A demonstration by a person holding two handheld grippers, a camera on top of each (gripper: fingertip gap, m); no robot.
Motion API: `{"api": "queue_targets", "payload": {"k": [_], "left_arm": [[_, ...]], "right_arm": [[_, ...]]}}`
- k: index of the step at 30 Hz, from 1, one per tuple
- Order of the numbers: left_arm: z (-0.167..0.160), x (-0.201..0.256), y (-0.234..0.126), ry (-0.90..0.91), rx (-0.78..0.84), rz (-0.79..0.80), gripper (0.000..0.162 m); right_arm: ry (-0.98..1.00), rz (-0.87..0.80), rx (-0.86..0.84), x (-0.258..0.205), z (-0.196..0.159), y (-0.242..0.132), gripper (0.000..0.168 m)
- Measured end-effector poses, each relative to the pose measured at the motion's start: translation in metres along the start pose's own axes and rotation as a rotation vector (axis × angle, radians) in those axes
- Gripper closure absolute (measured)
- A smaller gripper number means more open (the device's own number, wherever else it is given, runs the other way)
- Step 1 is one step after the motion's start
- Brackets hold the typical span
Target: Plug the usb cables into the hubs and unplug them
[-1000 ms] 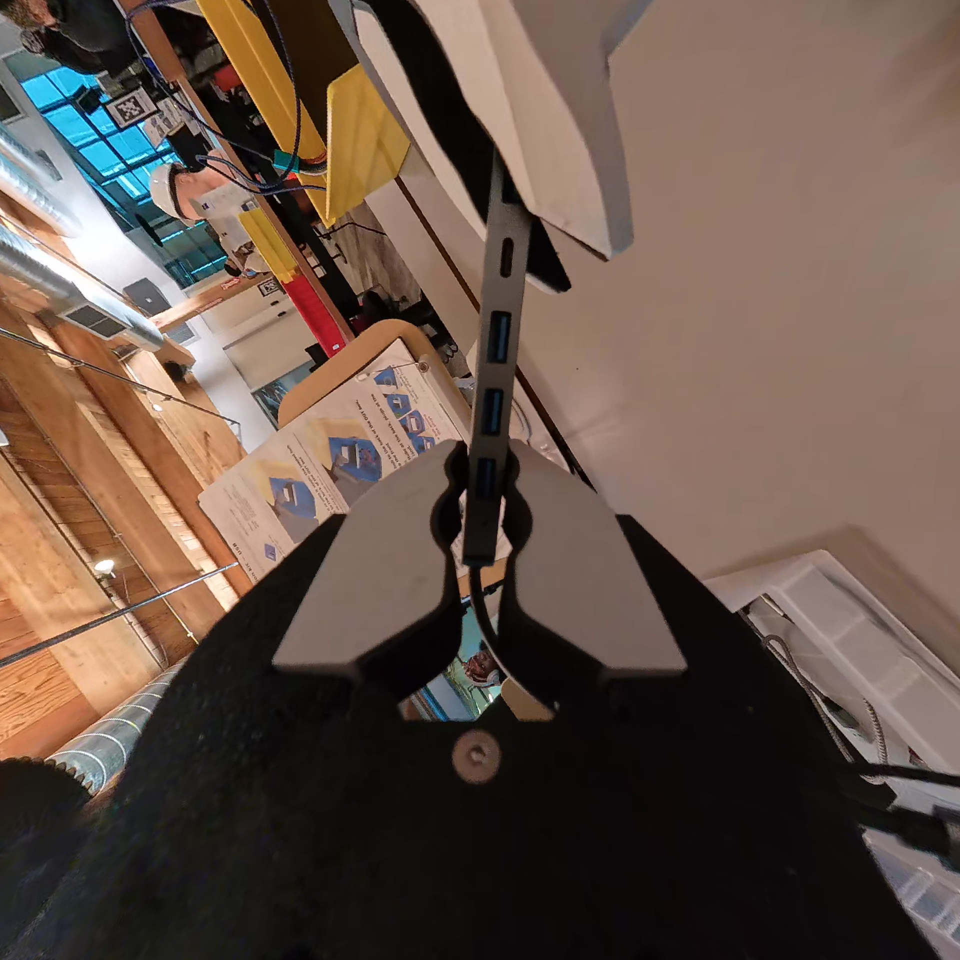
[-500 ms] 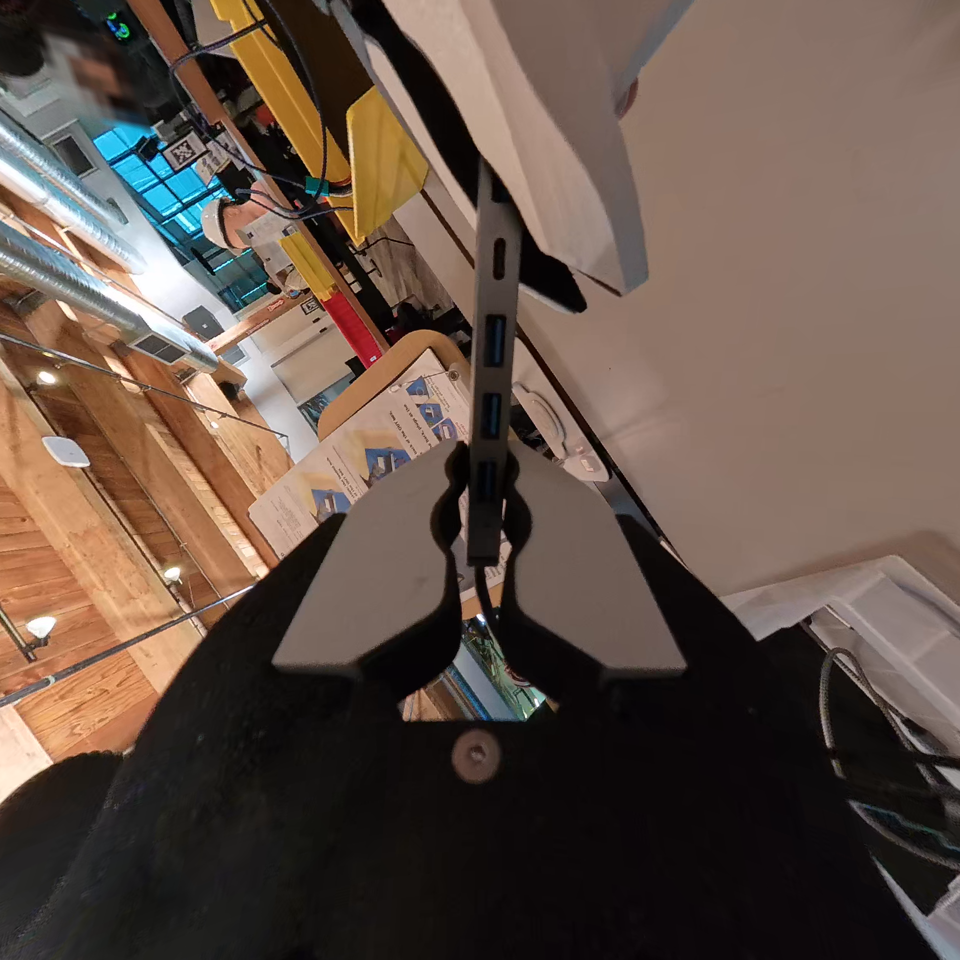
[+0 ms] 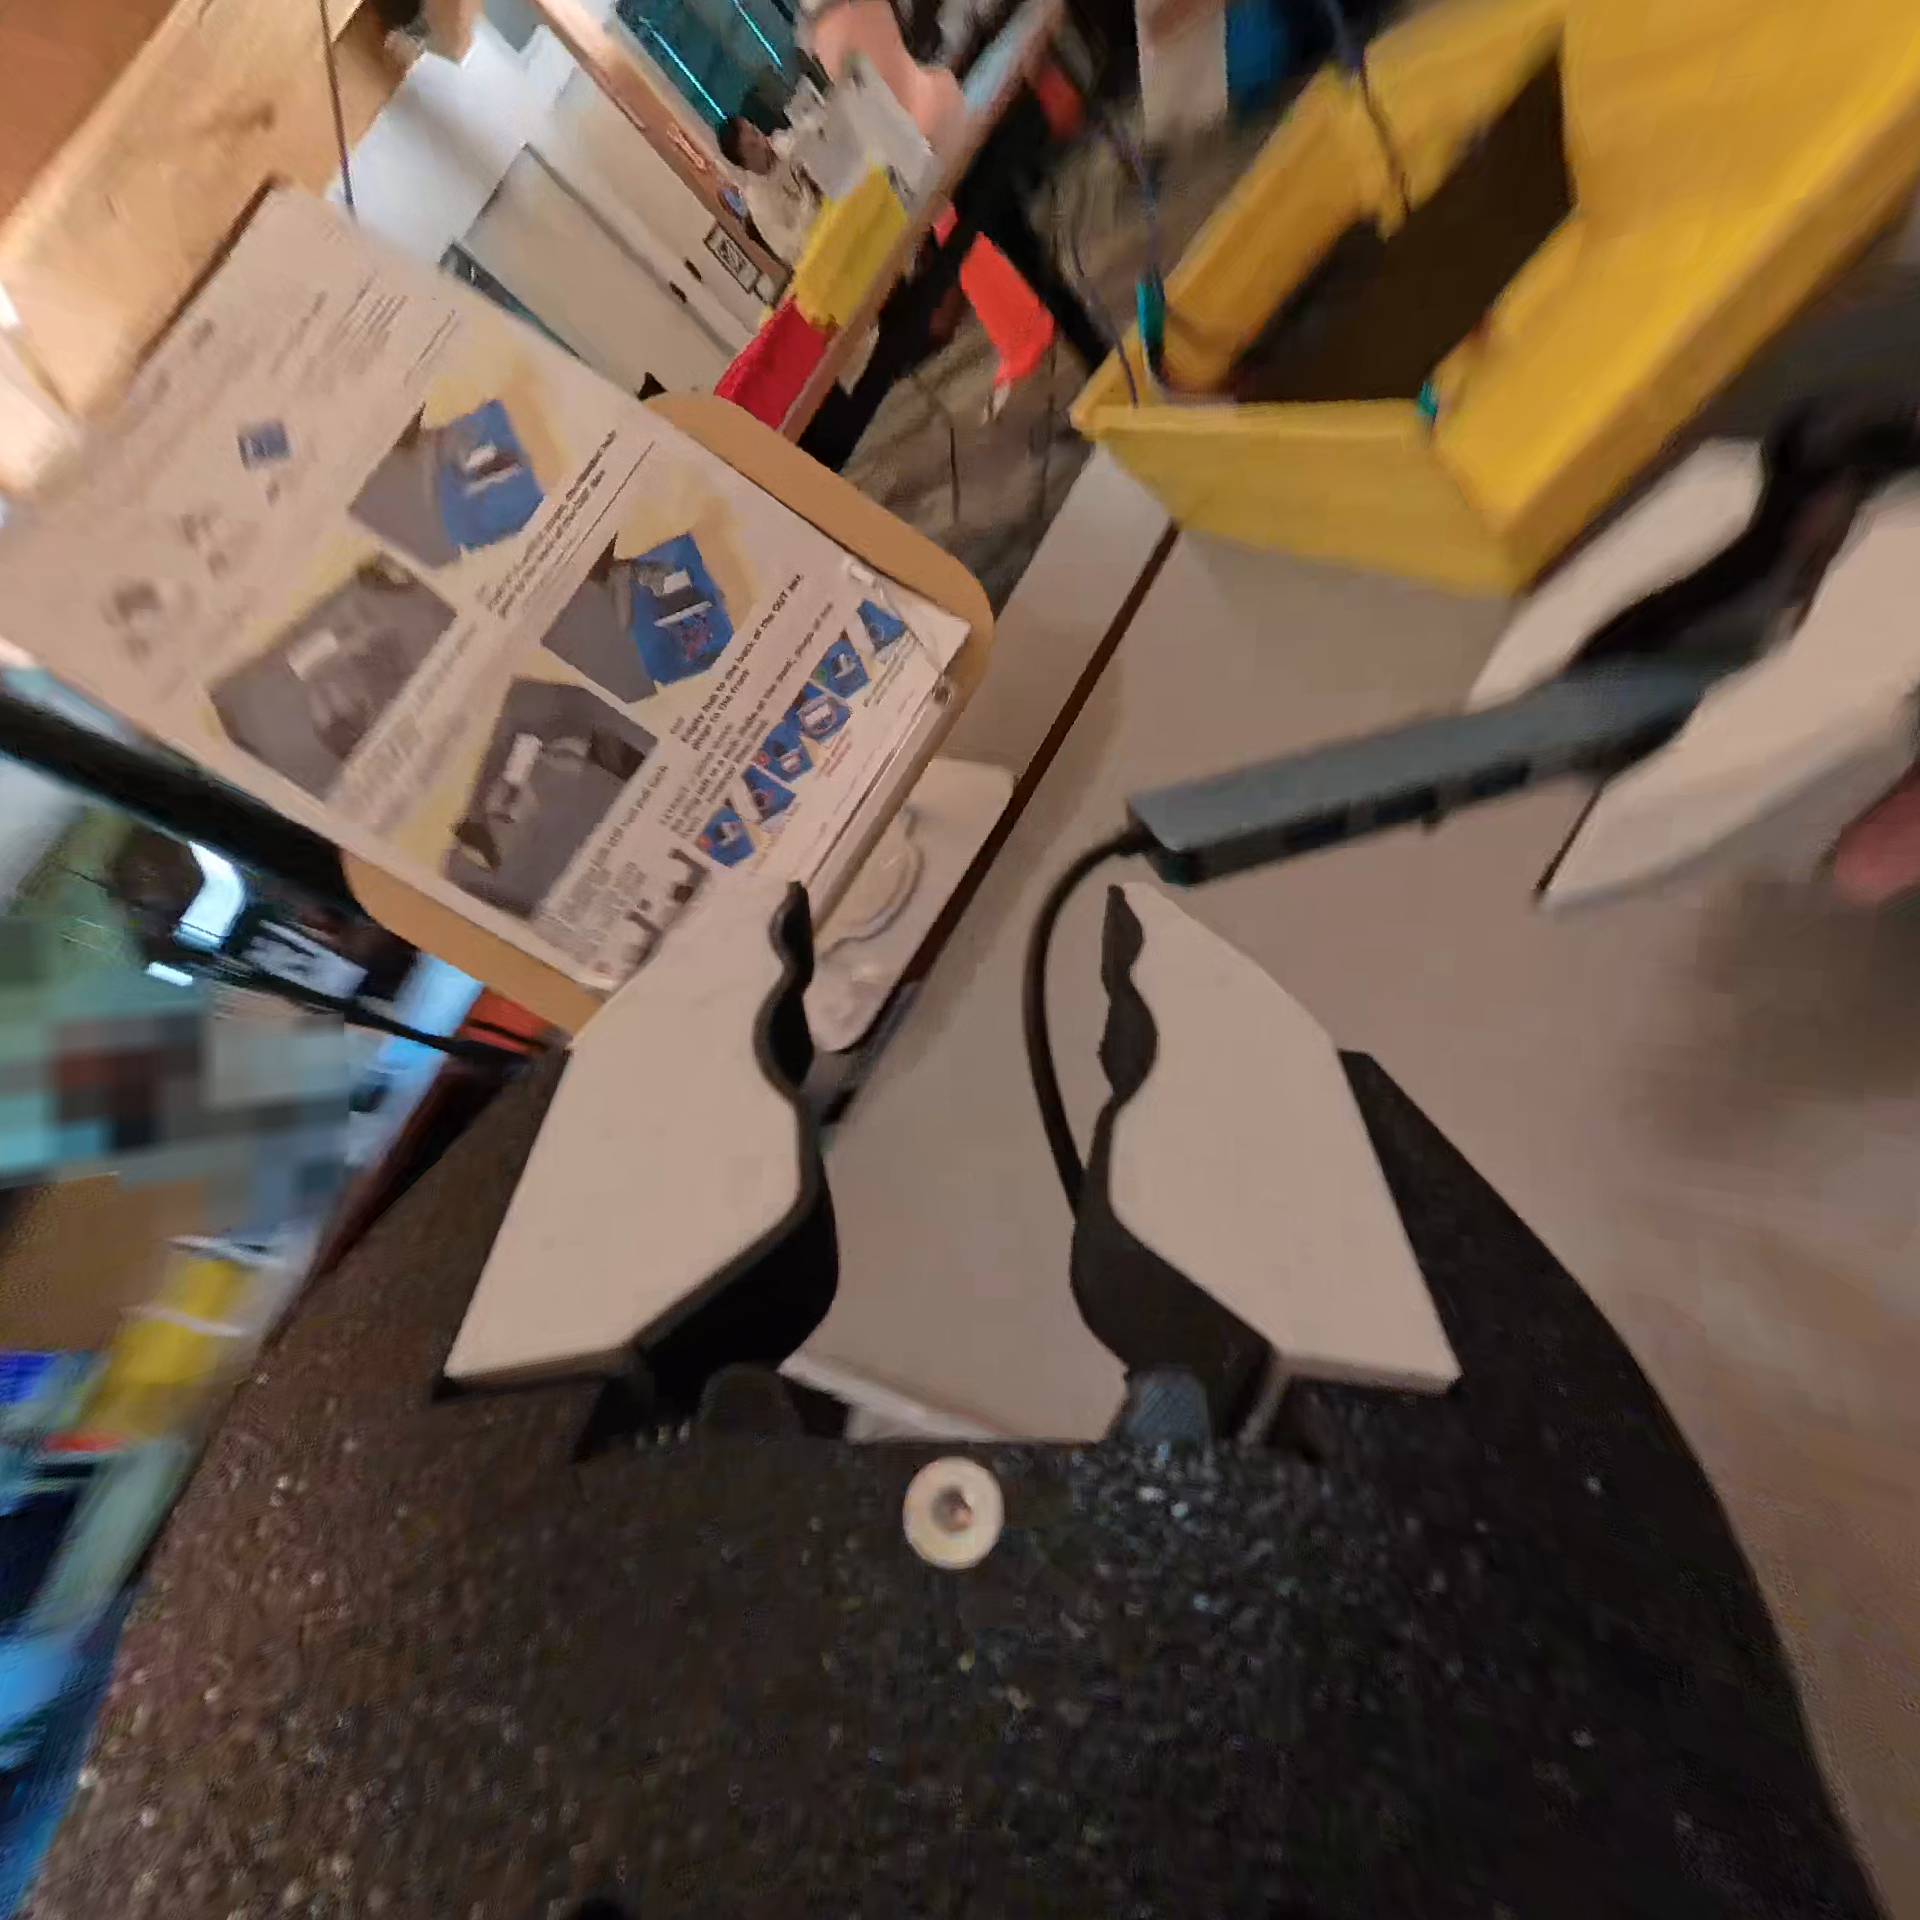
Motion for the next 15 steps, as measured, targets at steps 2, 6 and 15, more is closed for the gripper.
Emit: {"api": "queue_targets", "payload": {"k": [2, 6, 15], "left_arm": [[-0.002, -0.017, -0.014, -0.277, 0.123, -0.04, 0.102], [-0.011, -0.068, -0.054, -0.745, 0.456, -0.108, 0.103], [-0.159, -0.107, -0.036, -0.272, -0.577, -0.021, 0.084]], "right_arm": [[-0.015, -0.028, -0.004, -0.001, -0.002, 0.001, 0.132], [0.032, -0.083, 0.032, 0.01, -0.004, -0.004, 0.132], [0.074, -0.141, 0.126, 0.031, -0.006, -0.02, 0.132]]}}
Point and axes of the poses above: each gripper's, where its closed fingertips meet, y out along the fingers, z out of its top, x = y × z across the jaws, the point moved 9 cm from there along -y, back along the fingers, and after that the axes turned 1 degree about -x, right-handed, at the moved point
